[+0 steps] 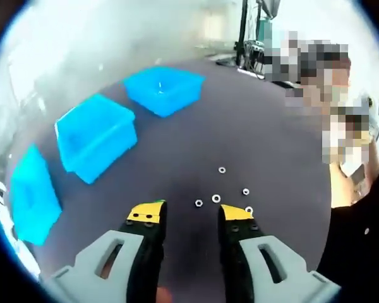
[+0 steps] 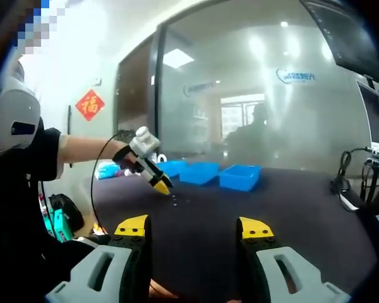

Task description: Sort the screws, nuts, and washers into the corresponding bins

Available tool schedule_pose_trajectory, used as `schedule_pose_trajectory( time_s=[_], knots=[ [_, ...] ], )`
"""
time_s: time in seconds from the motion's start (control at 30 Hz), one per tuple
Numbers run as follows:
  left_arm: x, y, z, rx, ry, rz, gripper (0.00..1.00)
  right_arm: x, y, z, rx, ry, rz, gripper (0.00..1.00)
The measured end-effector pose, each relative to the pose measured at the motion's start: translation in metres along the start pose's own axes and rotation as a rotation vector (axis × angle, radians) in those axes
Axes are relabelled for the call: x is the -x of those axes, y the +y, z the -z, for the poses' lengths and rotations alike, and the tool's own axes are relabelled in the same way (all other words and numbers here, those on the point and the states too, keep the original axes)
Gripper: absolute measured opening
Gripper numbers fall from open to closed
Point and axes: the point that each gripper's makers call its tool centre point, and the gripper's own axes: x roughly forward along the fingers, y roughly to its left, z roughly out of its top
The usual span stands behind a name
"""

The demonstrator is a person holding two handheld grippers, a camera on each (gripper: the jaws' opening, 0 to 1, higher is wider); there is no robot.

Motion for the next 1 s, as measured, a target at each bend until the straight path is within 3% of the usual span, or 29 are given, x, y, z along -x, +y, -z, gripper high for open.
schedule_pose_trajectory(
  time_s=[0.27, 0.6, 0.8, 1.0],
  knots=[
    [-0.005, 0.004, 0.0, -0.016, 0.012, -0.014, 0.2, -0.001, -0.001, 0.0, 0.004, 0.002, 0.0, 0.5],
    [-0.015, 0.002, 0.007, -0.055, 0.031, -0.02, 0.16, 0.0, -0.001, 0.001, 0.001, 0.003, 0.003, 0.5],
    [-0.016, -0.003, 0.007, -0.093, 0.02, -0.014, 0.06, 0.002, -0.001, 0.001, 0.003, 0.003, 0.005, 0.5],
    [-0.014, 0.0, 0.007, -0.029, 0.004, -0.013, 0.05, 0.002, 0.0, 0.001, 0.001, 0.001, 0.004, 0.5]
  ],
)
